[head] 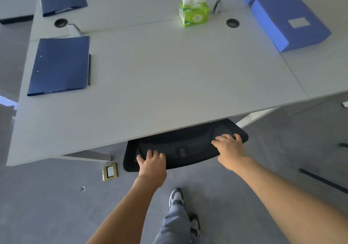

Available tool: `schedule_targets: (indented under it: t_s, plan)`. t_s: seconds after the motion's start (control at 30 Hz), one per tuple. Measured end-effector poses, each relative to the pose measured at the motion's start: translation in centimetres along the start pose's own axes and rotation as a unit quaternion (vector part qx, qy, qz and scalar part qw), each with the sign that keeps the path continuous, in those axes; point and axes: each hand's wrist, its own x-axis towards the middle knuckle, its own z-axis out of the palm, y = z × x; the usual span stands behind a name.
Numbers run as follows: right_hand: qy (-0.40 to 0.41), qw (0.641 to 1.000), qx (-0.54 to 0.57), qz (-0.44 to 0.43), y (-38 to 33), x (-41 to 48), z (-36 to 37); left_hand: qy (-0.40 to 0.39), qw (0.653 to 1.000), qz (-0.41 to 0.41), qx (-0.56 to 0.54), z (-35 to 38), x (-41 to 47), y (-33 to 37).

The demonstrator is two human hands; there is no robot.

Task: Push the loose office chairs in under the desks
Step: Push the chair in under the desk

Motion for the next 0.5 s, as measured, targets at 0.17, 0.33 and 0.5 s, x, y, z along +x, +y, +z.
schedule_targets:
  t_s: [0.17, 0.33, 0.5]
  plan:
    - [0.007, 1.0, -0.007, -0.017, 0.9, 1.2, -0.3, -0.01, 1.0, 0.009, 0.009, 0.0, 0.8, 0.6]
    - [0.012, 1.0, -0.001, -0.027, 1.1, 1.2, -0.1, -0.008, 1.0, 0.008, 0.013, 0.0, 0.7, 0.7]
    - [0.02, 0.999, 0.017, -0.021, 1.3, 1.1, -0.3, 0.009, 1.0, 0.003, 0.009, -0.8, 0.2, 0.8]
